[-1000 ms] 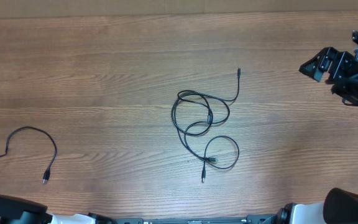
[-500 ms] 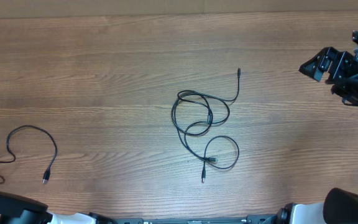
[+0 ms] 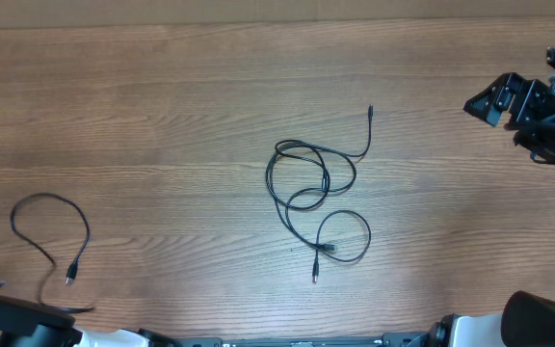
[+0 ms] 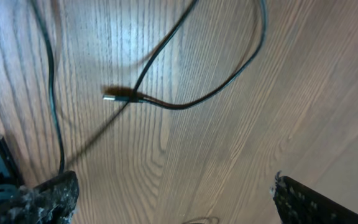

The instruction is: Untangle cables

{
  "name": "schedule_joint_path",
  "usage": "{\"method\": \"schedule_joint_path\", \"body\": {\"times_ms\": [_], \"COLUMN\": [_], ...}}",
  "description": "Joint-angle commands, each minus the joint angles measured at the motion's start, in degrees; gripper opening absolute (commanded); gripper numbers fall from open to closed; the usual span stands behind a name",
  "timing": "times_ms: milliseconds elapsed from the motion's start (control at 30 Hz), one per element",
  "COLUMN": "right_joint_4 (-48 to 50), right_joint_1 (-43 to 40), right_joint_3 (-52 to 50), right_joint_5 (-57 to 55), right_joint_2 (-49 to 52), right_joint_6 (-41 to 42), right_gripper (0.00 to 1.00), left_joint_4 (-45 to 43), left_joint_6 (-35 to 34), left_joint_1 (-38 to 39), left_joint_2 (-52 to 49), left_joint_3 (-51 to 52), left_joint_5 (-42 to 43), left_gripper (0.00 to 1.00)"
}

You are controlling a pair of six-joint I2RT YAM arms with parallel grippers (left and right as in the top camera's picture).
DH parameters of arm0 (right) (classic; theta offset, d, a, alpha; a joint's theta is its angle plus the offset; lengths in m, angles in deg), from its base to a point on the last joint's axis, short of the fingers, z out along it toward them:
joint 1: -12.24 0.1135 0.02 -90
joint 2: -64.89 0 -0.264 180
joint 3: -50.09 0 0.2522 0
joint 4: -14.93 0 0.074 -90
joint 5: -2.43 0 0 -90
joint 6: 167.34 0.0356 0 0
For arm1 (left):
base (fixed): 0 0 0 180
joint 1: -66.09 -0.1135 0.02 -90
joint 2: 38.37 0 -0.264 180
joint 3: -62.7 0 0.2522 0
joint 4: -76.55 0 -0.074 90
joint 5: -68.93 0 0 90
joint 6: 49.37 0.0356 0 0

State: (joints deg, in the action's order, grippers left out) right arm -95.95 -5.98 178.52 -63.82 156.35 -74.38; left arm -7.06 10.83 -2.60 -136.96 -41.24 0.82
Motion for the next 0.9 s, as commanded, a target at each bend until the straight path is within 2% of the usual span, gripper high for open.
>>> {"method": "schedule_joint_path", "body": {"times_ms": [0,267,333,433,500,600,733,867], "right_joint_4": [0.13,0.48,0.72,1.05,1.22,1.20,1.18,1.22], "right_joint_1": [0.26,0.26,0.26,0.26,0.26,0.26,0.26,0.26], "right_joint_3": [-0.02,-0.02,-0.02,-0.02,-0.02,-0.02,-0.02,-0.02], "right_joint_5": [-0.15,-0.15,-0.15,-0.13,-0.13,-0.13,-0.13,-0.15], "right_joint_2": [-0.04,-0.04,-0.04,-0.04,-0.04,-0.04,-0.04,-0.04], "right_joint_6": [-0.02,-0.02,-0.02,-0.02,0.00,0.00,0.00,-0.02], "right_gripper": [1.00,1.00,1.00,1.00,1.00,1.00,1.00,1.00], "left_joint_4": [0.79,2.49,2.47,2.12,1.49,0.87,-0.22,-0.44], "left_joint_6": [1.09,1.20,3.37,10.62,15.61,18.05,17.29,12.94], "left_joint_1": [0.20,0.44,1.33,5.53,9.97,16.59,26.64,39.06], "left_joint_2": [-0.52,-0.52,-0.52,-0.52,-0.52,-0.52,-0.52,-0.52], "left_joint_3": [-0.68,-0.68,-0.68,-0.68,-0.68,-0.68,-0.68,-0.68], "left_joint_5": [-0.07,-0.44,0.04,0.26,0.24,-0.07,-6.36,-18.60], "left_gripper": [1.00,1.00,1.00,1.00,1.00,0.99,1.00,1.00]}}
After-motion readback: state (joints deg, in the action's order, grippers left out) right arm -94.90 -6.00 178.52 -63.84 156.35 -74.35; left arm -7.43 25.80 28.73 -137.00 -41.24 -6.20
